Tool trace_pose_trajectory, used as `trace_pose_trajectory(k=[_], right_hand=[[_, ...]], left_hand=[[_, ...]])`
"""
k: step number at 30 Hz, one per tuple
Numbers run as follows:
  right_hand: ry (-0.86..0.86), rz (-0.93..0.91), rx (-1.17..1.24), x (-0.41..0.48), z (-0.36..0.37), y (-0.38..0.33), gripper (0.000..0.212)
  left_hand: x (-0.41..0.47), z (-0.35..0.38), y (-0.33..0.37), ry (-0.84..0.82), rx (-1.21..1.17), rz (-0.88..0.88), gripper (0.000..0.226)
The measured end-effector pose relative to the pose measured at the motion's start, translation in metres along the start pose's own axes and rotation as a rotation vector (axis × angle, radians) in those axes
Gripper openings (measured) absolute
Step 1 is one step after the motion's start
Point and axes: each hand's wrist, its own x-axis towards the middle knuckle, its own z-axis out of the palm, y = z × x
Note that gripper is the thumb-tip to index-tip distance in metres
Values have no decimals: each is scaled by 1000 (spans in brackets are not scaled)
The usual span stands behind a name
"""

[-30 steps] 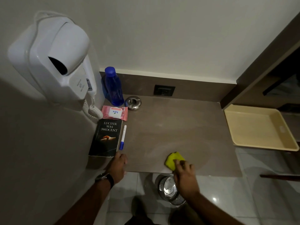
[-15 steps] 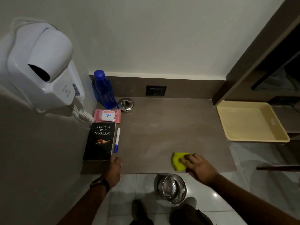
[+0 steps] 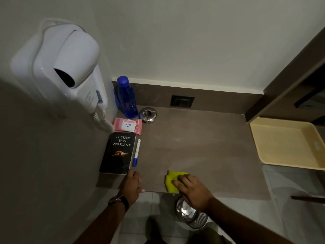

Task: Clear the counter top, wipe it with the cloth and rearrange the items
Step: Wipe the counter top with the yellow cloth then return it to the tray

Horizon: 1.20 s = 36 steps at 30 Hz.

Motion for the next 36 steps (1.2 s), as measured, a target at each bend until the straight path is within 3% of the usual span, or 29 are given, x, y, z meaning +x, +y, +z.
trace_pose_trajectory(k=[4,7,9,10,13,16,17,19,20,23,24,26,28,30,32,34,36], right_hand=[[-192,-207,-120,68,-39,20,56],[-182,-182,-212,116,-68,47,58],[-104,13,-168,136,-84,69,58],[-73,157,-110,142,-89,81,58],[-19,606,66,143,-93,116,56],[28,790,96,130,-84,127,56],[31,796,86,126,-79,122,56],[24,727,76,118,-68,106,56],[36,622,62,111,-61,96,56],[56,69,0,77,-34,55,52],[39,-113,-50,63,-20,41,51],[-28,-330,-93,43,1,20,54],[-78,-428,-82,46,7,20,54],[-67,-510,-135,64,2,31,47],[-59,-562,-169,93,-16,38,43],[-66,-501,-165,127,-36,40,46],[-69,-358,-160,161,-56,44,50]], left_hand=[[6,1,-1,-24,8,-26,45],[13,9,-3,-37,-17,-65,37],[13,15,-1,33,-35,-6,19],[13,17,0,100,-122,-54,24],[12,14,5,69,-130,-64,25],[17,16,7,-51,-101,-113,36],[14,18,7,-12,-185,-95,29],[14,14,9,102,-244,-101,5],[13,14,8,150,-297,-94,7],[11,10,14,127,-280,-104,4],[13,10,16,66,-255,-108,12],[14,17,18,-18,-542,-281,35],[13,12,17,-21,-712,-427,31],[19,15,11,-9,-734,-436,36],[18,16,8,-29,-616,-323,38],[18,17,6,90,-599,-209,36],[21,16,6,113,-592,-230,25]])
